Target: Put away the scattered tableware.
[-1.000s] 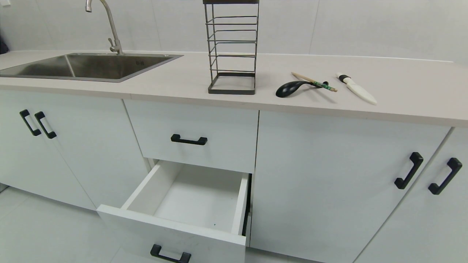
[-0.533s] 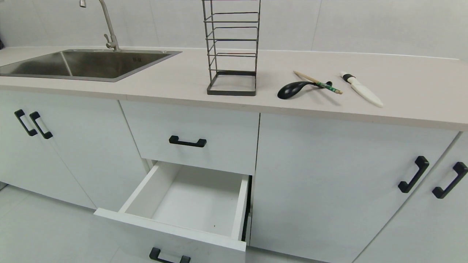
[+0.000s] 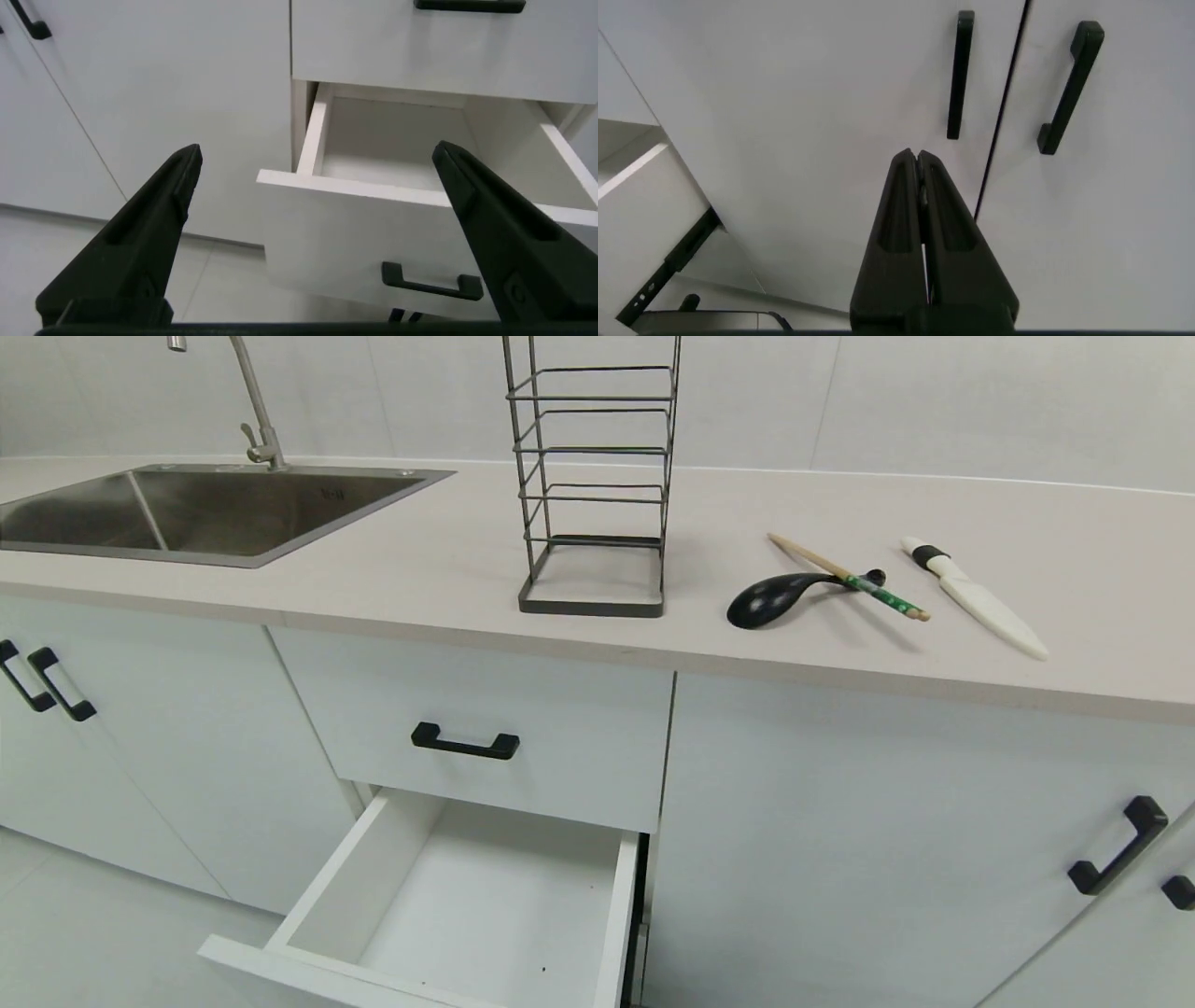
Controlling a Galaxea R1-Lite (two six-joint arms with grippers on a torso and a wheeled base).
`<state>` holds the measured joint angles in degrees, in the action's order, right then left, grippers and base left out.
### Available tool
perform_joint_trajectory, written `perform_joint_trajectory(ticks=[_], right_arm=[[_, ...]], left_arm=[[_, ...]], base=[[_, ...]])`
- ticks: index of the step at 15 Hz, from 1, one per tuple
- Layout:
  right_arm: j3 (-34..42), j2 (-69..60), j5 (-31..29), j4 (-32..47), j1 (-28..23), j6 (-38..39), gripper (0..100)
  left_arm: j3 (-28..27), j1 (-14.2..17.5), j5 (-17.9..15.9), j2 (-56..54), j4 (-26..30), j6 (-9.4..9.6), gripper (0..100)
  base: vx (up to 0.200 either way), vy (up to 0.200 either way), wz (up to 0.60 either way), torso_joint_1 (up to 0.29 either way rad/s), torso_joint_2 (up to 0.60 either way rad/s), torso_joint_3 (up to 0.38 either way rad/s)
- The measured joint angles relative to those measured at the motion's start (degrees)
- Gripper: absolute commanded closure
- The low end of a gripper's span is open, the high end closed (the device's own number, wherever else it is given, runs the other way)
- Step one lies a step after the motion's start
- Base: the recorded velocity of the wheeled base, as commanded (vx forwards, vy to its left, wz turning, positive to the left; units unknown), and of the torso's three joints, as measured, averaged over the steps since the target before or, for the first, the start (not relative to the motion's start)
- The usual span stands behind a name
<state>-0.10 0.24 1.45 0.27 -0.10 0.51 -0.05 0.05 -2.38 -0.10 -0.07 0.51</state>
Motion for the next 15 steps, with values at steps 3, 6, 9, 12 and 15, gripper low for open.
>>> perform_joint_trajectory(ticks=[3,6,9,12,15], right_arm=[[0.0,0.0,0.0,0.0,0.0,0.0,100],[0.0,0.0,0.0,0.0,0.0,0.0,100],[0.0,0.0,0.0,0.0,0.0,0.0,100],[0.0,0.0,0.0,0.0,0.0,0.0,100],[0.0,0.0,0.0,-0.1,0.0,0.0,100]], left_arm=[[0.0,0.0,-0.2,0.0,0.0,-0.2,0],[0.0,0.0,-0.3,0.0,0.0,-0.24,0],[0.0,0.0,-0.3,0.0,0.0,-0.24,0],[0.0,0.0,-0.3,0.0,0.0,-0.27,0],[0.0,0.0,-0.3,0.0,-0.1,-0.24,0]], base=[[0.0,0.0,0.0,0.102,-0.08,-0.047],[0.0,0.0,0.0,0.207,-0.57,-0.173],[0.0,0.0,0.0,0.219,-0.51,-0.198],[0.0,0.0,0.0,0.165,-0.48,-0.222],[0.0,0.0,0.0,0.217,-0.44,-0.194]])
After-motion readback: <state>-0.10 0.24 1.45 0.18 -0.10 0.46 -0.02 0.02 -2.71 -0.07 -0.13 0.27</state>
